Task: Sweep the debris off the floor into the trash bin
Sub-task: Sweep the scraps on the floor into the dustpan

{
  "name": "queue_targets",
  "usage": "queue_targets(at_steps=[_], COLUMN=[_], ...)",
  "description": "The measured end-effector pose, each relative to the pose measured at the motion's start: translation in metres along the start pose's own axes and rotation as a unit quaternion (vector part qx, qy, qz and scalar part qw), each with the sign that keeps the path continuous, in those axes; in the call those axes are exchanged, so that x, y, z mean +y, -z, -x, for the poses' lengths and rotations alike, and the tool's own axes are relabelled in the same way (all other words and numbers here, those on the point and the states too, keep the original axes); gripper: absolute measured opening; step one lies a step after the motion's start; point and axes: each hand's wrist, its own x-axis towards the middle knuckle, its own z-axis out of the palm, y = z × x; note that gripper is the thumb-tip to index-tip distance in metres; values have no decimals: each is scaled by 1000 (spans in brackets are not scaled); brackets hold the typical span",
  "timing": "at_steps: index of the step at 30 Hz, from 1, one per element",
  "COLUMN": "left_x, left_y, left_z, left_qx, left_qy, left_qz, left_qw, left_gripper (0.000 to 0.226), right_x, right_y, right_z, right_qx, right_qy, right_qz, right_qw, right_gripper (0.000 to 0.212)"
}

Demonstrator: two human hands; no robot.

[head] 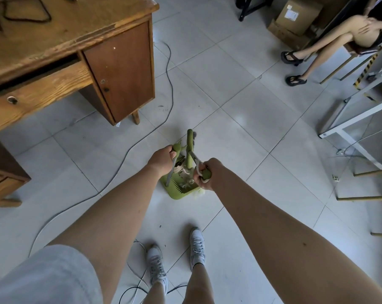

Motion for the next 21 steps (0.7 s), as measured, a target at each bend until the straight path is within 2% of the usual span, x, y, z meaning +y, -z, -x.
queue_targets(at_steps=[6, 11, 16, 21], left_x=[2, 3, 7, 11], left_y=[1, 4, 4, 3], left_z=[0, -4, -8, -9], left_qx=[-4, -7, -7, -9], left_qy=[6, 10, 9, 17], left_qz=[-9, -16, -23, -26], left_qw=[1000, 1000, 1000, 999], left_gripper=[35, 37, 36, 36], right_x=[-10, -18, -26, -23], right_y=[8, 30, 46, 51], right_z=[-1, -5, -12, -22], right_qx=[26, 63, 88, 104], right_qy=[9, 17, -7, -26], right_qz=[115, 251, 283, 256], right_qw=[993, 966, 955, 961], right_gripper=[33, 31, 39, 36])
